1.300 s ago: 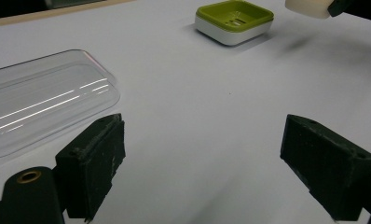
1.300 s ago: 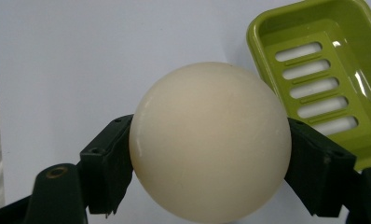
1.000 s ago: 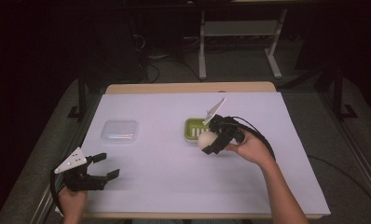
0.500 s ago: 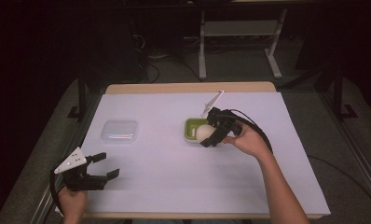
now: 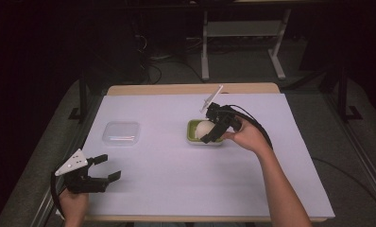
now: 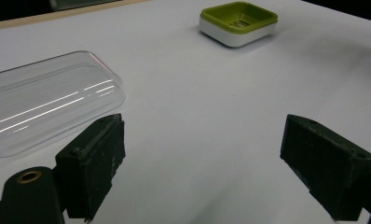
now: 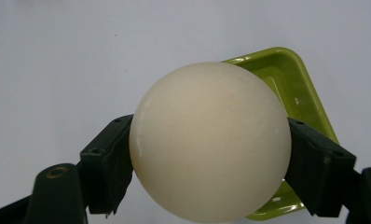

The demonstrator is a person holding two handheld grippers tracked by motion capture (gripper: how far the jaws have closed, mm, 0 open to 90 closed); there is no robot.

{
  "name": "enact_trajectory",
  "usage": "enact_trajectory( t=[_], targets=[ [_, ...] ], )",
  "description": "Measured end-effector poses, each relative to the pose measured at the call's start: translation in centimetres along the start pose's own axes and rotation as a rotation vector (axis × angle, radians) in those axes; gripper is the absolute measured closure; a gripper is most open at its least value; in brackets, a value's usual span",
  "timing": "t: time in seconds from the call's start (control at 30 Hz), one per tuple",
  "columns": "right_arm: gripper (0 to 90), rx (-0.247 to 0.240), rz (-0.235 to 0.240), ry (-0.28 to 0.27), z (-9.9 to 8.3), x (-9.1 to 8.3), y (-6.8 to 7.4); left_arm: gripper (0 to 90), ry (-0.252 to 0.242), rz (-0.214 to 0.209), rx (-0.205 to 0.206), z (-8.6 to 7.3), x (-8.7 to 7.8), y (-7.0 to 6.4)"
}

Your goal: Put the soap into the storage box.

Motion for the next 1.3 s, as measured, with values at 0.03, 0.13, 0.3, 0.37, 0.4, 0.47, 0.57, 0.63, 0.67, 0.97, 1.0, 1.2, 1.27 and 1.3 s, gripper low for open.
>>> enact_trajectory(
  t=[0.03,0.13,0.3,0.37,0.4,0.47,0.57,0.63,0.67,0.97,1.0,1.2,1.27,1.3],
  targets=[
    [22.6,0.0,-0.002,0.001,0.0,0.1,-0.2,13.2,0.0,0.0,0.002,0.0,0.0,0.0],
    [22.6,0.01,-0.008,0.008,-0.1,0.3,-0.5,13.2,0.002,0.0,0.001,0.0,0.0,0.0],
    [22.6,0.034,-0.019,0.016,-0.4,0.7,-1.2,13.2,0.003,-0.005,0.002,0.0,0.1,0.0],
    [22.6,0.043,-0.019,0.022,-0.6,0.9,-1.4,13.2,0.005,-0.005,0.004,0.0,0.1,0.0],
    [22.6,0.046,-0.021,0.025,-0.6,1.0,-1.5,13.2,0.005,-0.006,0.003,0.0,0.1,-0.1],
    [22.6,0.054,-0.017,0.027,-0.8,1.2,-1.7,13.2,0.005,-0.005,0.003,0.0,0.1,-0.1],
    [22.6,0.062,-0.017,0.036,-0.9,1.5,-2.0,13.2,0.005,-0.005,0.003,0.0,0.1,-0.1],
    [22.6,0.063,-0.021,0.037,-1.0,1.7,-2.1,13.2,0.005,-0.006,0.0,0.0,0.2,-0.1],
    [22.6,0.064,-0.022,0.037,-1.0,1.8,-2.2,13.2,0.005,-0.007,-0.001,0.0,0.2,-0.1],
    [22.6,0.093,-0.029,0.044,-1.4,2.5,-3.1,13.1,0.007,-0.005,-0.002,-0.1,0.1,0.0],
    [22.6,0.096,-0.03,0.045,-1.5,2.6,-3.2,13.1,0.006,-0.006,-0.003,-0.1,0.1,0.0],
    [22.6,0.117,-0.032,0.06,-1.7,3.1,-3.6,13.2,0.006,-0.007,-0.002,-0.1,0.2,0.0],
    [22.6,0.106,-0.036,0.062,-1.6,3.3,-3.7,13.2,0.006,-0.007,-0.001,0.0,0.1,0.0],
    [22.6,0.109,-0.035,0.064,-1.6,3.4,-3.7,13.2,0.006,-0.006,-0.001,0.0,0.1,0.0]
  ],
)
Point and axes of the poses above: each handheld gripper's, and its own axes: x roughly forward along the jaws, z roughly out of its top, y roughly to its left, the point moved 3 cm from there along x, roughly forward along the jaws, and after that the axes turned 13 degrees about -x, right-handed, at the moved point
